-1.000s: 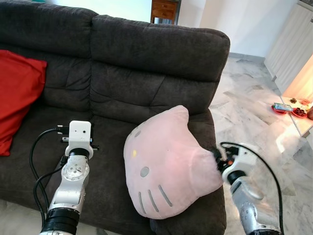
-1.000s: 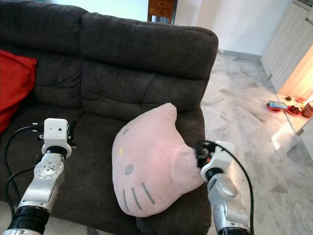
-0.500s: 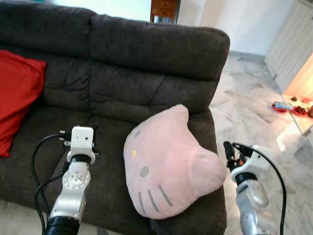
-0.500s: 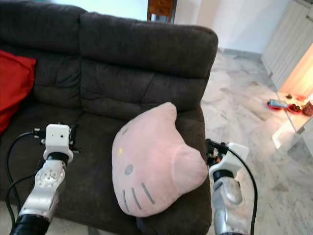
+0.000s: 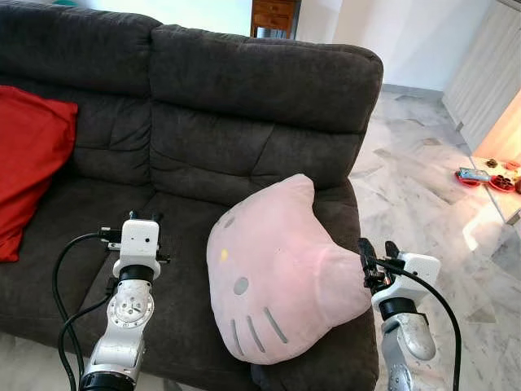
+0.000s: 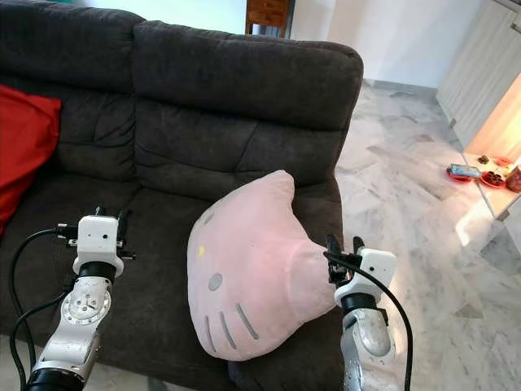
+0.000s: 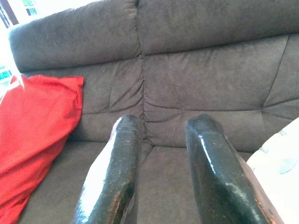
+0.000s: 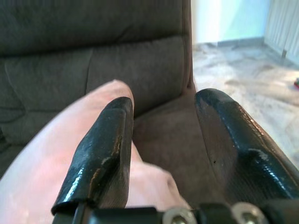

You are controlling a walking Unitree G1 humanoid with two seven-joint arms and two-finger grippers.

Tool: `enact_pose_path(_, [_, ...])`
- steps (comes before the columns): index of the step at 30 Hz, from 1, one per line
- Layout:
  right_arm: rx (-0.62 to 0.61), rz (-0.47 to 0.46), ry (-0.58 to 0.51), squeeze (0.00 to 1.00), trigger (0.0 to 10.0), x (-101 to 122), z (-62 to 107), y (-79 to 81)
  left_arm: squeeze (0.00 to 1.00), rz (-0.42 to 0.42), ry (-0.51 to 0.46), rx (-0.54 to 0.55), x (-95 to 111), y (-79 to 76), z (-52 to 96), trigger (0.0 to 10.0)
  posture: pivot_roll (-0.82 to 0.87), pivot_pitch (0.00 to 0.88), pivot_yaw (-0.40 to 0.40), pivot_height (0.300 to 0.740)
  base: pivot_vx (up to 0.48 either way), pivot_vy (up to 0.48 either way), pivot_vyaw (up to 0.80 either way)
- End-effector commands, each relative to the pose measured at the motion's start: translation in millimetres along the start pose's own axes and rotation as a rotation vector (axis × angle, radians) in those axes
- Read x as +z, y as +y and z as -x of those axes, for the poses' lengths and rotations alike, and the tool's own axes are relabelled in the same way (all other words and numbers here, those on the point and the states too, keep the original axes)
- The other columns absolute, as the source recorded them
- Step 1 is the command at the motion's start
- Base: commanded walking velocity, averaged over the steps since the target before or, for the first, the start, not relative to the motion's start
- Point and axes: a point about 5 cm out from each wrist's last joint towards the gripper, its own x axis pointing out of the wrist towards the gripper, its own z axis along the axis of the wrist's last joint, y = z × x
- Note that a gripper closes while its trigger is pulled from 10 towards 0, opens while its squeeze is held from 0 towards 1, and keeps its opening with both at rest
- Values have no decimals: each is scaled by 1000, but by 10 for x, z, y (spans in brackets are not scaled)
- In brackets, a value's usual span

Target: Move the pillow to the sofa from floor

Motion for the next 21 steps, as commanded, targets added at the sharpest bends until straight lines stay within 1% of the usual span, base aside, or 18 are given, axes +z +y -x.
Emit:
enact_pose_path(1, [-15, 5, -13, 0, 10000, 22, -18, -26, 0, -12, -19, -12, 19, -23, -19, 10000, 80, 0, -72, 740, 0, 0, 0])
enact_pose_path(8, [-4, -3, -23, 0, 10000, 19, -64, 20, 0, -5, -53, -31, 71, -67, -49, 10000, 82, 0, -67, 740, 0, 0, 0])
enact_pose_path(20, [2, -8, -24, 0, 10000, 0, -109, 52, 0, -6, -55, -41, 51, -82, -38, 10000, 81, 0, -64, 740, 0, 0, 0])
enact_pose_path(21, [2, -7, -24, 0, 10000, -4, -110, 51, 0, -4, -56, -43, 52, -87, -38, 10000, 82, 0, -65, 740, -251, 0, 0])
